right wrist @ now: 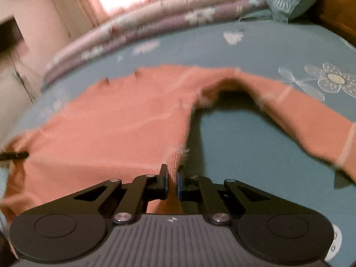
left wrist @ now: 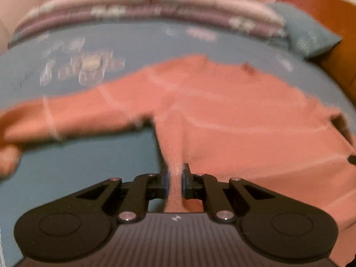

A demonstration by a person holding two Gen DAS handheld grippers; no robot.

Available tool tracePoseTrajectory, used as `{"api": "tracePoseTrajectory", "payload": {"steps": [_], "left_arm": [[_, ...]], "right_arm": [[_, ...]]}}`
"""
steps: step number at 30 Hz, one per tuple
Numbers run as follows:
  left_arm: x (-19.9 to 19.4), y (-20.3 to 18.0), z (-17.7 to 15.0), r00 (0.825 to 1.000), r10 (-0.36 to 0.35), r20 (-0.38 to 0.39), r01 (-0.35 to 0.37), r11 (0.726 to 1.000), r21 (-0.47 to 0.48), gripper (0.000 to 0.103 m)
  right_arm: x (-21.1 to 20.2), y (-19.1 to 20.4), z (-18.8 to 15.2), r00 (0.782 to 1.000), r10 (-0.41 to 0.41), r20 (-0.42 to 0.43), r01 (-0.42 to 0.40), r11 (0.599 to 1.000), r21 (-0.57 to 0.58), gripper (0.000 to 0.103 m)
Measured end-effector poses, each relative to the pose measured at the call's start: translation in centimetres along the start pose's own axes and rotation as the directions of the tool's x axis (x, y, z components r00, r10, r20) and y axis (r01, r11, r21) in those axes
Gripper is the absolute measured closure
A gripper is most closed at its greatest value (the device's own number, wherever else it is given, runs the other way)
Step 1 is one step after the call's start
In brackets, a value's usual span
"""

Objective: Fold clothes
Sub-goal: 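Release the folded hem and lift both grippers above the sweater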

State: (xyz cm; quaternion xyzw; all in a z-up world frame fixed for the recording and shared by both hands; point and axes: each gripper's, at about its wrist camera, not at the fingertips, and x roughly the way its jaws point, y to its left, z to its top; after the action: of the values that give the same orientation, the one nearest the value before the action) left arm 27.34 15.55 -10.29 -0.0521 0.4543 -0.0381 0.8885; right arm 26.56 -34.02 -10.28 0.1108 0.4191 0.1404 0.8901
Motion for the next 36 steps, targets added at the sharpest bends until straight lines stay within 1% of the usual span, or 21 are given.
{"api": "tracePoseTrajectory", "payload": {"steps": [1, 3, 4, 5, 6, 8, 12, 13, 15, 16, 17, 20, 21, 23, 25, 27, 30, 33, 34, 35, 36], "left_arm": [[1.0, 0.4, -0.1, 0.999, 0.024, -0.034, -0.025, 0.999, -0.023, 0.09], [1.2, 0.8, -0.4, 0.999, 0.031, -0.021, -0.032, 0.998, -0.049, 0.082], [0.8, 0.8, -0.4, 0.999, 0.03, -0.025, -0.031, 0.998, -0.051, 0.076], [0.2, 0.8, -0.5, 0.999, 0.044, -0.018, -0.045, 0.998, -0.034, 0.068], [-0.4, 0.9, -0.6, 0.998, 0.062, -0.01, -0.062, 0.998, -0.017, 0.061], [-1.6, 1.3, -0.9, 0.995, 0.1, 0.006, -0.1, 0.995, -0.01, 0.058], [-5.3, 1.6, -2.3, 0.998, 0.033, 0.057, -0.031, 0.999, -0.035, 0.056], [-6.2, 1.2, -2.7, 0.997, 0.015, 0.069, -0.014, 1.0, -0.023, 0.054], [-8.0, 0.0, -3.5, 0.997, -0.027, 0.077, 0.024, 0.999, 0.036, 0.04], [-8.8, -0.7, -4.0, 0.996, -0.045, 0.081, 0.039, 0.996, 0.074, 0.035], [-9.7, -1.5, -4.8, 0.996, -0.044, 0.084, 0.034, 0.992, 0.121, 0.03], [-10.9, -3.0, -7.1, 0.996, 0.025, 0.082, -0.041, 0.98, 0.194, 0.029], [-11.0, -3.0, -7.9, 0.997, 0.038, 0.067, -0.05, 0.981, 0.185, 0.029], [-11.0, -2.6, -9.7, 0.999, 0.031, 0.007, -0.032, 0.991, 0.133, 0.029], [-10.6, -2.1, -11.3, 0.999, 0.016, -0.044, -0.013, 0.997, 0.08, 0.029], [-10.1, -1.9, -12.5, 0.996, 0.033, -0.081, -0.029, 0.998, 0.051, 0.029], [-9.8, -1.8, -13.5, 0.995, 0.03, -0.1, -0.027, 0.999, 0.03, 0.029], [-9.2, -1.5, -14.0, 0.994, 0.039, -0.103, -0.04, 0.999, -0.009, 0.029], [-9.1, -1.5, -14.1, 0.994, 0.045, -0.096, -0.046, 0.999, -0.015, 0.029], [-9.1, -1.6, -14.2, 0.994, 0.049, -0.094, -0.051, 0.999, -0.01, 0.031], [-9.1, -1.8, -14.2, 0.994, 0.056, -0.091, -0.056, 0.998, -0.004, 0.036]], "right_arm": [[0.9, -0.3, -0.4, 0.999, -0.016, -0.031, 0.016, 1.0, 0.01, 0.094], [1.1, -0.9, -0.8, 1.0, -0.01, -0.029, 0.012, 0.999, 0.048, 0.094], [0.6, -1.1, -0.7, 1.0, -0.014, -0.028, 0.016, 0.998, 0.068, 0.087], [0.0, -1.3, -0.7, 0.999, -0.029, -0.023, 0.03, 0.996, 0.08, 0.076], [-0.6, -1.5, -0.8, 0.999, -0.044, -0.009, 0.044, 0.996, 0.083, 0.071], [-2.0, -1.5, -1.1, 0.998, -0.055, 0.01, 0.054, 0.995, 0.082, 0.069], [-4.5, -0.4, -2.4, 0.998, -0.043, 0.037, 0.04, 0.996, 0.076, 0.066], [-5.0, -0.1, -2.8, 0.998, -0.036, 0.042, 0.032, 0.997, 0.077, 0.063], [-6.2, 0.9, -3.8, 0.999, -0.016, 0.047, 0.012, 0.997, 0.073, 0.057], [-6.7, 1.5, -4.4, 0.999, -0.023, 0.048, 0.02, 0.998, 0.057, 0.049], [-7.1, 2.2, -4.9, 0.998, -0.042, 0.047, 0.041, 0.999, 0.03, 0.043], [-8.4, 3.7, -7.2, 0.99, -0.136, 0.023, 0.137, 0.989, -0.053, 0.039], [-8.6, 3.6, -8.1, 0.99, -0.141, 0.004, 0.141, 0.989, -0.045, 0.039], [-9.0, 3.6, -9.9, 0.988, -0.152, -0.034, 0.151, 0.988, -0.029, 0.039], [-9.0, 3.3, -11.4, 0.991, -0.118, -0.07, 0.12, 0.993, 0.017, 0.039], [-8.9, 3.4, -12.3, 0.991, -0.098, -0.089, 0.102, 0.994, 0.041, 0.039], [-8.7, 4.1, -13.2, 0.992, -0.084, -0.099, 0.088, 0.995, 0.041, 0.039], [-8.6, 5.3, -13.6, 0.989, -0.122, -0.088, 0.121, 0.993, -0.01, 0.041], [-8.7, 5.6, -13.7, 0.986, -0.14, -0.085, 0.139, 0.99, -0.023, 0.055], [-8.6, 5.9, -13.8, 0.983, -0.164, -0.082, 0.161, 0.986, -0.041, 0.066], [-8.5, 6.2, -14.0, 0.98, -0.186, -0.077, 0.181, 0.981, -0.062, 0.069]]}}
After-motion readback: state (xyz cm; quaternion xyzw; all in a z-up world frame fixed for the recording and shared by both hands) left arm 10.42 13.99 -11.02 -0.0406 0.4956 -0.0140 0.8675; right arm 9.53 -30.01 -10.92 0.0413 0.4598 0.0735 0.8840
